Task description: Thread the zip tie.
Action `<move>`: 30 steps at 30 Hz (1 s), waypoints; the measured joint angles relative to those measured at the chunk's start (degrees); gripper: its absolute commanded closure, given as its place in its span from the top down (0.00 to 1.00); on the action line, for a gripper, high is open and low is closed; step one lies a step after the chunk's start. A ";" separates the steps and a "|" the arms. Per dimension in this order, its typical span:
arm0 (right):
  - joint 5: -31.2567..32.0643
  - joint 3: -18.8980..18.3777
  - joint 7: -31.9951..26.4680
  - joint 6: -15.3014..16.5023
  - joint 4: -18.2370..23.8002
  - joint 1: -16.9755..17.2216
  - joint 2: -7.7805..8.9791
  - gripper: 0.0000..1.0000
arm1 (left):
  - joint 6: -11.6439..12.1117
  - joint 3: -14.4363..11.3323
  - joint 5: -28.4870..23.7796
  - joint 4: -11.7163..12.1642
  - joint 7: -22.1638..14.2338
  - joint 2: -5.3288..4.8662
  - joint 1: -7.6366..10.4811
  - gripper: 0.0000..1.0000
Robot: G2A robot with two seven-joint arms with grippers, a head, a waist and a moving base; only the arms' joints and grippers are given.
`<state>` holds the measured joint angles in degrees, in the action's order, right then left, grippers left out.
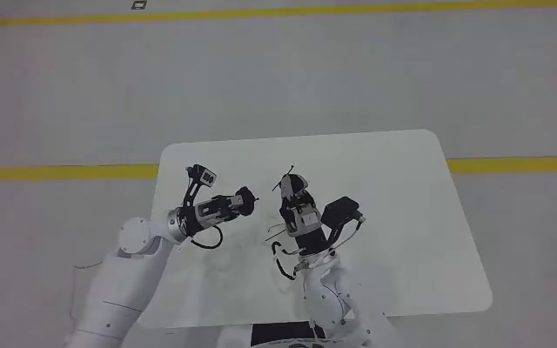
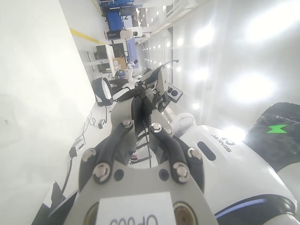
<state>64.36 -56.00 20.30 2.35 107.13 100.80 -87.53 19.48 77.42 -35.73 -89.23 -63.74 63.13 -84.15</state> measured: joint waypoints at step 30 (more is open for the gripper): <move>5.06 3.77 1.36 -4.80 -1.65 -2.41 1.09 0.00 | 0.00 -0.21 1.47 0.17 0.37 0.99 0.26 0.00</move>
<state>69.41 -52.22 21.66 -2.45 105.48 98.39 -86.45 19.48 77.22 -34.26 -89.06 -63.37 64.12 -83.88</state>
